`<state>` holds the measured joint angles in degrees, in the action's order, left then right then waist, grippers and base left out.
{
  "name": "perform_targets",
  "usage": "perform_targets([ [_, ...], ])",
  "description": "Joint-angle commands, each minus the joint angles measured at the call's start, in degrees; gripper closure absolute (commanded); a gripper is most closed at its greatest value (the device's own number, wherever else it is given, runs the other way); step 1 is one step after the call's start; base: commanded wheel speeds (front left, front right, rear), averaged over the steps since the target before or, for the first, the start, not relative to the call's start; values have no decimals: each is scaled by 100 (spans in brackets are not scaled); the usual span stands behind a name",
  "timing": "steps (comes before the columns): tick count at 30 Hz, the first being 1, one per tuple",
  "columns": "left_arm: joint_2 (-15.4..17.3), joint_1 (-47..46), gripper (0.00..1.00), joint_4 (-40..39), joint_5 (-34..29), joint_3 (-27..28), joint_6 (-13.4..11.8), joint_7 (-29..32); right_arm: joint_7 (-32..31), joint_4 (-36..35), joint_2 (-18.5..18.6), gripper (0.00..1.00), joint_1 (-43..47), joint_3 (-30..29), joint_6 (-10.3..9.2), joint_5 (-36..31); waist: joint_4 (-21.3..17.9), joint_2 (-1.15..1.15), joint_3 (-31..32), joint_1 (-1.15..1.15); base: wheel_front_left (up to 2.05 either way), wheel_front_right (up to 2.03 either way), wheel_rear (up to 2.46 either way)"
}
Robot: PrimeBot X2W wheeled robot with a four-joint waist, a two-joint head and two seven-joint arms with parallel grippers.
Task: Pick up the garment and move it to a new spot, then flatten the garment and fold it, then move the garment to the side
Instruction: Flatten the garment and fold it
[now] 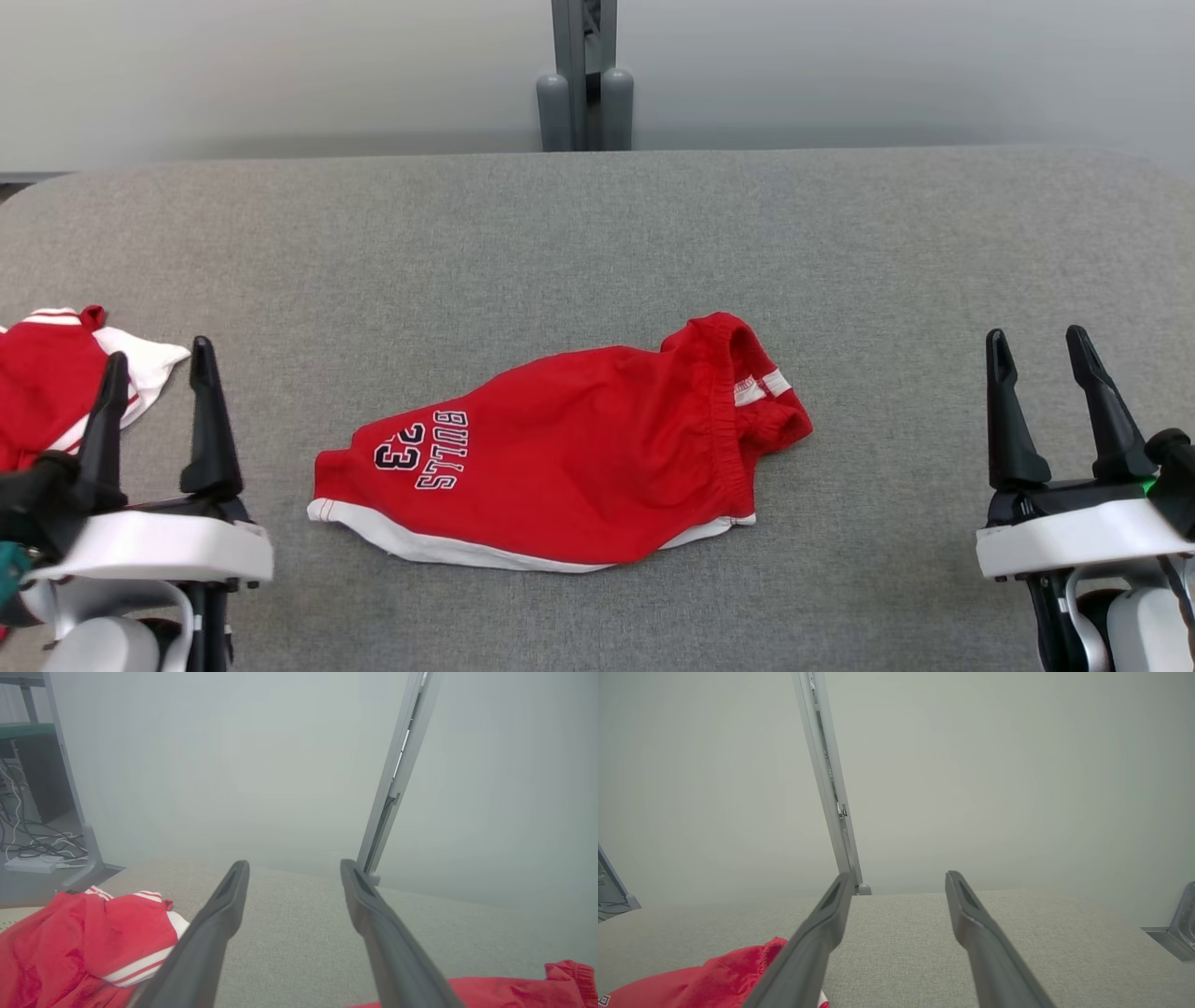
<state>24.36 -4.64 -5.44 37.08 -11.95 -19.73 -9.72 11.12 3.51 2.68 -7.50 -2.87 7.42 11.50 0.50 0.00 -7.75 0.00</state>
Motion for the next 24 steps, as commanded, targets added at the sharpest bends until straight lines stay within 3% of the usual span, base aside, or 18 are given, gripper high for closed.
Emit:
perform_targets([
  [1,-31,-39,0,-2,-192,-64,-62,-162,-15,-14,38,0,107,18,14,-36,-26,0,77,0,0,0,0],
  [5,-222,-30,0,39,-478,-176,-85,-398,-35,-20,41,0,162,47,14,-48,-50,0,150,0,0,0,0],
  [11,-547,76,0,346,-834,-268,82,-528,-39,16,38,0,326,92,14,-80,-90,0,255,0,0,0,0],
  [24,-675,297,0,1007,-1596,-192,765,-533,-48,32,38,0,596,187,14,-115,-90,0,442,0,0,0,0],
])
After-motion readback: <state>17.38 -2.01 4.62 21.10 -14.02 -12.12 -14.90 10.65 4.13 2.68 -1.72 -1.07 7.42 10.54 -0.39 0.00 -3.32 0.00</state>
